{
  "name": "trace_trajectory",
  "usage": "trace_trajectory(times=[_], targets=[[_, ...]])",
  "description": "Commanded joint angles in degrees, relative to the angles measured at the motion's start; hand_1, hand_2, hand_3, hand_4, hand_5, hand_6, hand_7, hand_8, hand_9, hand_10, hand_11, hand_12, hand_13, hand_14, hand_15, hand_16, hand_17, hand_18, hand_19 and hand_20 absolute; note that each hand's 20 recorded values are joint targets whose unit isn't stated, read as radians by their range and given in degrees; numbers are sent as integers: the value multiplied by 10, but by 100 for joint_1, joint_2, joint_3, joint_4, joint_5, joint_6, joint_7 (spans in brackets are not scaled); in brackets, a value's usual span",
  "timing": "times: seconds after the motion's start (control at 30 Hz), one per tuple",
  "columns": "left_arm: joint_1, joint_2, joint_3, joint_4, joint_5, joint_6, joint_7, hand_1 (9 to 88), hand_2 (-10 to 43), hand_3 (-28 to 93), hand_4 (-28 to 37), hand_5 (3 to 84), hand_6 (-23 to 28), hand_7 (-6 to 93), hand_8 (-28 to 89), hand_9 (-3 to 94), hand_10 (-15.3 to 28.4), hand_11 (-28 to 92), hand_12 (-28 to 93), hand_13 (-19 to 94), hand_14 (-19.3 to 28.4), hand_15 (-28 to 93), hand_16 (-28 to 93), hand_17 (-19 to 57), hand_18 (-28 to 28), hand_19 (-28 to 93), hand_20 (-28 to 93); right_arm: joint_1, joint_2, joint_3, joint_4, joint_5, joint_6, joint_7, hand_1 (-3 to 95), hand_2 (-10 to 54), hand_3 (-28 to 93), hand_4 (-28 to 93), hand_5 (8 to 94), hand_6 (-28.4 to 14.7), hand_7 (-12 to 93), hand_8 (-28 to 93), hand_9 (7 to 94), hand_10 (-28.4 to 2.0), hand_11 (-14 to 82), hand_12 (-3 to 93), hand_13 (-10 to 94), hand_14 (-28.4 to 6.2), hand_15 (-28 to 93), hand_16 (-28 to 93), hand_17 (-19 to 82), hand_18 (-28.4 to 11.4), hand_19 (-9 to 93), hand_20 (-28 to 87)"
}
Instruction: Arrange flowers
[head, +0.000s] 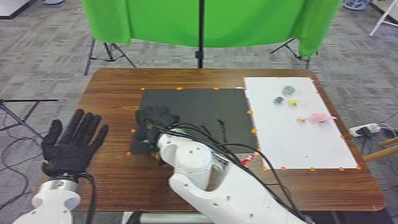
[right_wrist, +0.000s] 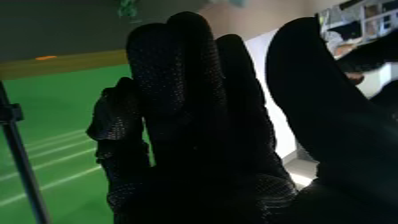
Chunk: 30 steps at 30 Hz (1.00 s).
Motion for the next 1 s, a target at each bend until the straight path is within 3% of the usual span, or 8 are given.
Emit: trace_trajectory(times=[0.03,0.17,0.27,0.37,0.47,0.67,0.87,1.0], targets=[[168,-274,-31,31,4,-9,-82,295,107,733,-283,462,82,124,-95,404,136,208,113,338,122,290,-39,-44,132,357,155,-497,633,1089,-986,512,374,383,430,-95,733,-283,621,-49,91,-106,719,-173,236,195,653,-147,610,258,335,-254,892,392],[338,-293,-108,-51,39,-16,-8,280,123,737,-283,463,82,123,-95,404,137,208,113,338,123,289,-39,-44,132,358,156,-1074,1368,2049,-1379,-253,654,394,393,-95,733,-282,600,-60,83,-102,671,-193,206,181,609,-163,595,237,312,-259,878,380],[408,-329,-164,-77,21,-39,39,275,129,738,-283,463,82,123,-95,405,136,206,113,338,123,289,-39,-44,131,357,155,-1350,1913,2703,-1531,-194,354,565,359,-95,753,-268,564,-80,70,-97,571,-225,153,161,508,-197,527,181,275,-269,854,363],[424,-322,-207,-72,13,-48,69,273,131,739,-283,463,82,122,-95,405,137,207,113,338,123,289,-38,-44,132,357,155,-1681,2285,3399,-1613,57,-56,603,349,-95,767,-261,529,-90,63,-93,498,-236,124,153,427,-211,462,146,239,-266,833,352],[443,-338,-234,-72,4,-50,103,271,134,739,-283,463,82,122,-95,405,138,207,113,338,123,288,-38,-44,132,357,155,-2046,2436,4019,-1676,354,-331,856,343,-95,779,-264,478,-89,61,-89,429,-231,99,152,344,-212,375,130,176,-250,767,329],[421,-339,-234,-67,-1,27,83,267,141,739,-283,464,82,123,-95,405,138,206,113,339,123,288,-38,-44,132,357,155,-2553,2537,4703,-1500,291,-127,1042,330,-95,792,-272,447,-84,67,-89,362,-226,73,151,270,-208,262,177,125,-232,711,319],[432,-313,-237,-63,-10,41,84,266,144,739,-283,465,82,123,-95,407,139,207,113,340,122,289,-39,-44,132,358,155,-2831,2666,4922,-1472,211,-107,1020,346,-95,802,-278,447,-80,74,-90,366,-217,80,154,270,-203,262,188,124,-229,714,326],[384,-320,-223,-50,-9,137,50,266,144,741,-283,465,82,123,-95,407,138,208,113,339,122,290,-39,-44,132,359,155,-2798,2680,4828,-1346,-76,97,900,394,-95,814,-281,467,-62,92,-100,401,-188,98,149,315,-182,310,192,151,-230,741,343]])
